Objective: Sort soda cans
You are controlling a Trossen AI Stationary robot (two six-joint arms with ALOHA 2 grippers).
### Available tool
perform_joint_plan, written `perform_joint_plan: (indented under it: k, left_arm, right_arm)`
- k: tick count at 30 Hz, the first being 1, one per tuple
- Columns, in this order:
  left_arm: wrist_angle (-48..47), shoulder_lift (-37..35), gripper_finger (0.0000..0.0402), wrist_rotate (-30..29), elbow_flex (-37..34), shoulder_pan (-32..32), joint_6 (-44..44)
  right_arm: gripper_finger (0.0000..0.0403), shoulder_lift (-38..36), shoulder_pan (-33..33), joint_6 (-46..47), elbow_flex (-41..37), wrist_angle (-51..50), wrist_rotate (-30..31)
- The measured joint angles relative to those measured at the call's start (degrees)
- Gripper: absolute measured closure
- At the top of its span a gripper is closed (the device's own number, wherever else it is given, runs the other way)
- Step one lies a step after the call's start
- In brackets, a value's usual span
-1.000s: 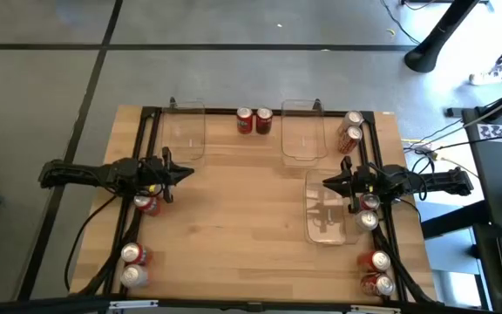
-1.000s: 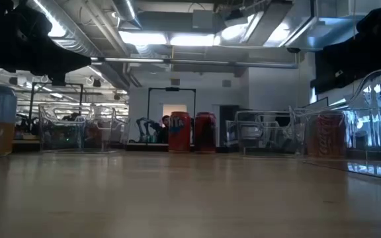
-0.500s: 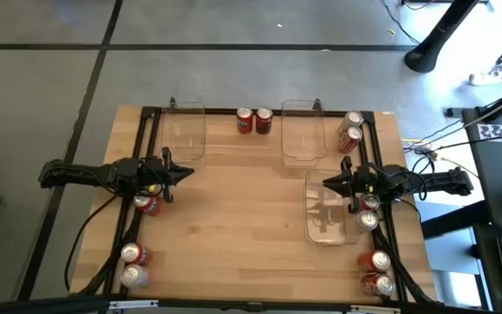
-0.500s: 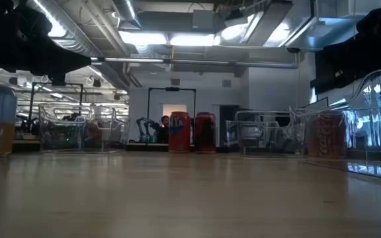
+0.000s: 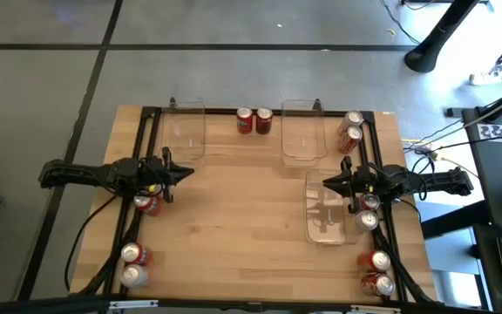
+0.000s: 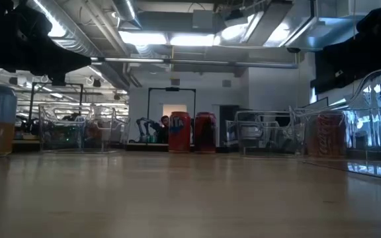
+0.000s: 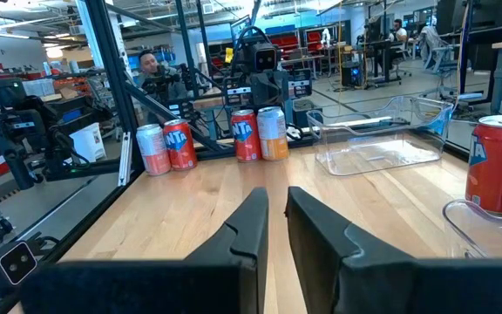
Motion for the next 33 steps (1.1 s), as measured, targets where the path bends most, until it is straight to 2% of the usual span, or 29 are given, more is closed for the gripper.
perform_joint_plan:
  k: [16,21,29,33]
  left_arm:
    - [0.01,0.0,0.0398,0.0,0.0,0.01,0.0]
    - [0.17,0.01,0.0398,-0.45,0.0,0.01,3.88]
    - [0.89,0.0,0.0398,-0.7,0.0,0.01,4.34]
    - [0.99,0.01,0.0398,-3.77,0.0,0.01,8.23]
  right_arm:
    - [0.0354,-0.02,0.01,0.0,-0.01,0.0,0.01]
    - [0.0354,0.0,0.02,0.0,0.0,-0.01,0.01]
    - [0.0354,0.0,0.0,0.0,0.0,0.0,0.0]
    - [0.0354,0.0,0.02,0.0,0.0,0.0,0.02]
